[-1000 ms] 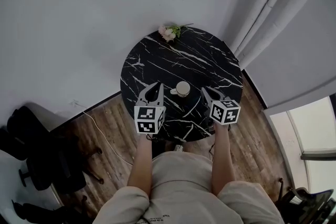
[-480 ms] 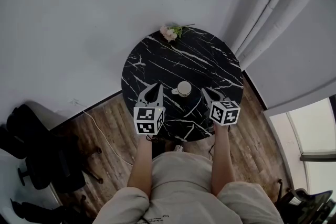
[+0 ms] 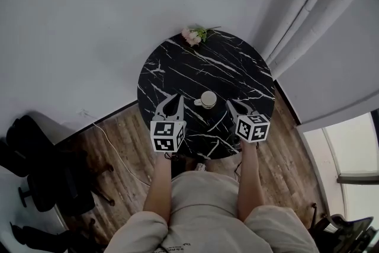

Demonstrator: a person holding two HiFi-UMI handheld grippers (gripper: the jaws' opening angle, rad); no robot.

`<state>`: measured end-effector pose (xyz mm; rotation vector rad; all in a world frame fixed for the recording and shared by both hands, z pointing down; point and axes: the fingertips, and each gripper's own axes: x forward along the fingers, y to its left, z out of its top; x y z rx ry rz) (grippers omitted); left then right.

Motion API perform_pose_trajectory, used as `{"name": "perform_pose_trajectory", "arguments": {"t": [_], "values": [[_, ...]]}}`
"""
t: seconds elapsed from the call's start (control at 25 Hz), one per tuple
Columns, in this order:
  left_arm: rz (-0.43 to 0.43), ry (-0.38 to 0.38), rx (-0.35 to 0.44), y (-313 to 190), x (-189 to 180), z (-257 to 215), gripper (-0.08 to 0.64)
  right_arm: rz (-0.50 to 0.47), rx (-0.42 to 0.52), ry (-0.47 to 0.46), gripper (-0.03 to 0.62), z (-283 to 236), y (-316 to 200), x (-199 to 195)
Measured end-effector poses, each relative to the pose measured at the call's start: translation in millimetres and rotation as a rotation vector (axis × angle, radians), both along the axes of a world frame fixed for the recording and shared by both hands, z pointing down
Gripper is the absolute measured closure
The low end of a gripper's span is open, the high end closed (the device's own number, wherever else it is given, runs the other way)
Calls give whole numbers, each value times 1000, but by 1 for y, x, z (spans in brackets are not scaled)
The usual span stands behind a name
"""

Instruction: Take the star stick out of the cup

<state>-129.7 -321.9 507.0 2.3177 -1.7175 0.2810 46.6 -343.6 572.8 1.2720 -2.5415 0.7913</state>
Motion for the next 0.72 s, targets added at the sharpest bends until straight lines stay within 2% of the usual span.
{"name": "perform_pose_trajectory", "arguments": {"t": [0.72], "values": [[-9, 3, -5, 2, -5, 1, 537, -35, 8, -5, 551, -4, 1, -10]]}}
